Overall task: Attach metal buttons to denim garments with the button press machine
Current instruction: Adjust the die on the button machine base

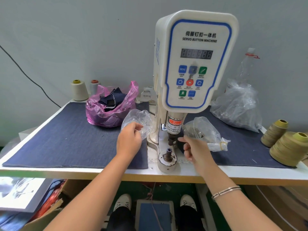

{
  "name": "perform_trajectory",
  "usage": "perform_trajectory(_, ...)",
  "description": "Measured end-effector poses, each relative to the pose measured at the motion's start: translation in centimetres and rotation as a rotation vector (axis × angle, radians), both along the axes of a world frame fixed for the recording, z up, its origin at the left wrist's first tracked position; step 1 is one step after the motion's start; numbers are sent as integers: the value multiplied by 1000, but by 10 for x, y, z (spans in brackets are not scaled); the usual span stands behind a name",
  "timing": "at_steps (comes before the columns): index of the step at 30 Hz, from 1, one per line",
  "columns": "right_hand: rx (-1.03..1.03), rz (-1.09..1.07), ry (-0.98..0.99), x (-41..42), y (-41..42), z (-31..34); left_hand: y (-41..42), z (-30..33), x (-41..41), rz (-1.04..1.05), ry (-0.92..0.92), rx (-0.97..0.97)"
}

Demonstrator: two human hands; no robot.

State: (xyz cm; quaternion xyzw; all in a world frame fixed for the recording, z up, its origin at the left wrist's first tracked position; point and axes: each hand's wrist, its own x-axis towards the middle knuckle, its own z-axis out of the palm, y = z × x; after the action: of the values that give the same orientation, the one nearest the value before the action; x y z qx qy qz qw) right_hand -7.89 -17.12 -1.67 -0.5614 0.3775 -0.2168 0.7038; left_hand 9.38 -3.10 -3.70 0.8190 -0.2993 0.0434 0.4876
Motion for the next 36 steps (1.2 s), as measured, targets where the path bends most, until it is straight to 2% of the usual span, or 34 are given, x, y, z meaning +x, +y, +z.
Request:
perform_trajectory(2, -251, -29, 106, 4, -13, -12, 3, 4, 17, 58, -12, 153)
perform_trajectory(4, -584, 45, 224, 5, -18, -28, 6, 3, 30, 72, -52, 347)
perform_trajectory(6, -797, 102, 227, 3, -18, -42, 10, 3, 38, 74, -107, 541)
perform_trajectory(11, -875, 73, 180, 1, -22, -55, 7, 10, 48, 24, -319, 916)
perform_trajectory(13, -877, 78, 172, 1, -22, -55, 2, 12, 48, 29, -367, 985)
perform_trajectory(20, -862, 75, 131, 1, -23, -60, -13, 1, 54, 60, -392, 991)
perform_trajectory(24, -880, 64, 125, 3, -24, -64, -14, -5, 58, 53, -411, 847)
perform_trajectory(26, -883, 59, 127, 4, -24, -64, -13, -6, 62, -28, -420, 800)
perform_trajectory(30, -880, 63, 133, 3, -24, -64, -15, -3, 67, -152, -395, 850)
perform_trajectory(36, -900, 67, 153, 3, -24, -63, -22, -1, 64, -93, -364, 839)
